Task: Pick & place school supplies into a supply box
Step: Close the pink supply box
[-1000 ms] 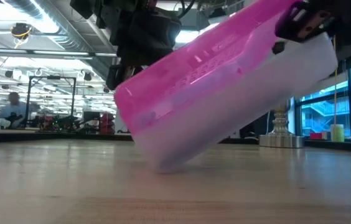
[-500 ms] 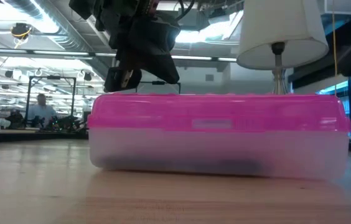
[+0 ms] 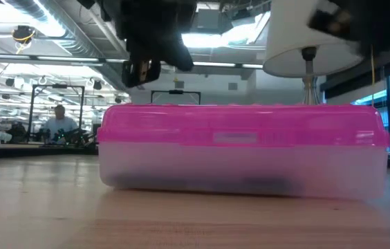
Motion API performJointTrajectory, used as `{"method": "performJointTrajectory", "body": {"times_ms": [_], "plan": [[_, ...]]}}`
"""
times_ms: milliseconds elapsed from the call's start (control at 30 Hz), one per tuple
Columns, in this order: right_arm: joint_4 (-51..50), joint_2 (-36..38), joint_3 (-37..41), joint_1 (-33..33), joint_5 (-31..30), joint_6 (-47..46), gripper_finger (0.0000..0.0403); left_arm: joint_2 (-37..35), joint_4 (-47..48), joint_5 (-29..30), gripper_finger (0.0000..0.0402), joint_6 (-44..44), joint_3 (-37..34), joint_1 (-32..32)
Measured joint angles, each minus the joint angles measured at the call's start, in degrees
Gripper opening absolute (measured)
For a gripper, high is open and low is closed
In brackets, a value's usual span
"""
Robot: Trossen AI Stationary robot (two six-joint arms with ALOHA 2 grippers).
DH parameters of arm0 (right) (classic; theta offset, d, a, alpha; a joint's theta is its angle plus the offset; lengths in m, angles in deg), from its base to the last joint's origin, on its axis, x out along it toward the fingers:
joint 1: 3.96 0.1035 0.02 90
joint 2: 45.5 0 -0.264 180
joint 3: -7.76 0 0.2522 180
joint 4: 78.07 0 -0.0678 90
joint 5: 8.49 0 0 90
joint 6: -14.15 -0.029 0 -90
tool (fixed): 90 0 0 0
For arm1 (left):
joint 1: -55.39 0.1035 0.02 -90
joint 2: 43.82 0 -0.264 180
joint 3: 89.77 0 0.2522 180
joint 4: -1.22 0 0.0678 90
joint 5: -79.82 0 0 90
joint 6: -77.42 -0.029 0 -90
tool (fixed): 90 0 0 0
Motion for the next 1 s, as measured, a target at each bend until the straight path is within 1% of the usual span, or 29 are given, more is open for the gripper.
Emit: {"method": "performJointTrajectory", "body": {"times_ms": [67, 133, 167, 233, 400, 533, 600, 700, 833, 1000], "plan": [[4.9, 0.6, 0.2, -0.3, -5.5, 0.0, 0.0003, 0.0, -0.3, 0.1, 0.0003, -2.3, 0.1, -0.5], [9.5, 0.2, 0.5, -0.8, -7.6, 0.9, 0.0003, 0.5, -0.2, 0.9, 0.0003, -3.0, 0.1, -0.9], [11.8, -0.2, 0.8, -1.2, -7.7, 1.9, 0.0003, 1.2, -0.5, 1.5, 0.0003, -3.0, 0.1, -1.0], [14.5, -1.2, 1.6, -1.9, -7.8, 3.2, 0.0003, 2.5, 0.6, 2.4, 0.0003, -3.1, 0.0, -1.1], [15.6, -2.8, 5.5, -4.3, -7.5, 1.9, 0.0003, 5.3, 0.4, 2.5, 0.0003, -3.0, 0.1, -1.3], [18.6, -3.1, 9.6, -6.1, -4.4, 0.1, 0.0003, 7.3, 1.1, 1.1, 0.0003, -2.7, 0.2, -1.3], [20.4, -2.8, 11.4, -6.7, -3.8, 0.0, 0.0003, 8.2, 1.4, 0.0, 0.0003, -2.7, 0.4, -1.2], [21.4, -2.8, 12.8, -7.4, -3.0, 0.1, 0.0003, 9.3, 1.7, 0.1, 0.0003, -2.8, 0.4, -0.9], [21.0, -2.8, 12.9, -9.1, -2.2, 3.3, 0.0003, 9.2, 1.8, -0.6, 0.0003, -2.8, 0.3, 0.5], [19.2, -2.7, 12.6, -12.9, -2.4, 8.0, 0.0003, 8.0, 2.9, 0.5, 0.0003, -2.2, 0.1, 3.7]]}}
